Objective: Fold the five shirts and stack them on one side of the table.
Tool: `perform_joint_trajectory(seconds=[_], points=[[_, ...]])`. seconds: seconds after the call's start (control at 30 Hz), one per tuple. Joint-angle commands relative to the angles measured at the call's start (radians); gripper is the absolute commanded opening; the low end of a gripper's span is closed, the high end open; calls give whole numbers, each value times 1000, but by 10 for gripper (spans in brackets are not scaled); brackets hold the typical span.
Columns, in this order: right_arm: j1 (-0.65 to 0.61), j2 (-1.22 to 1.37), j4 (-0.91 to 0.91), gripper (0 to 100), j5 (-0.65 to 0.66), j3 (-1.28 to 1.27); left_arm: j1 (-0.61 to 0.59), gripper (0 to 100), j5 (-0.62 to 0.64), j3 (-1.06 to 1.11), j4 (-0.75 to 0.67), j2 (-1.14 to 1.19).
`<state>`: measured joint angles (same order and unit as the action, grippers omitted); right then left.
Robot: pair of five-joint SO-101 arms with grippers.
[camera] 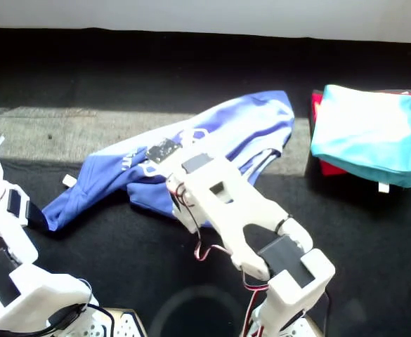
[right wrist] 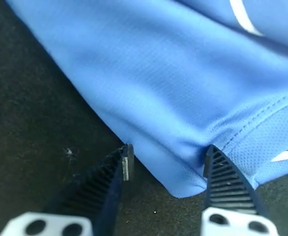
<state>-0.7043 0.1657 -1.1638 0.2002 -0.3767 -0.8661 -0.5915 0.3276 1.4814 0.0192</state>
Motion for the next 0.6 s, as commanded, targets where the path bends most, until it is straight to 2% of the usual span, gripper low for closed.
perform_joint_trajectory(seconds=[0.0, 0.1, 0.13, 0.23, 0.3, 0.37, 0.57], points=[[15, -56, 90, 231, 9, -62, -2, 196, -5, 2, -11, -45], [67, -56, 128, 219, 11, -97, -1, 196, -5, 2, -11, -45], [93, -58, 128, 187, 11, -101, -1, 196, -5, 2, -11, -45], [196, -64, 131, 2, 11, -54, 2, 196, -5, 2, -11, -45], [275, -65, 113, 24, 11, 7, 18, 196, -5, 2, -8, -45], [343, -65, 65, 4, 11, 107, 41, 196, -3, 4, -3, -45], [476, -67, -200, 7, 14, 536, 150, 196, 2, 38, -2, -54]])
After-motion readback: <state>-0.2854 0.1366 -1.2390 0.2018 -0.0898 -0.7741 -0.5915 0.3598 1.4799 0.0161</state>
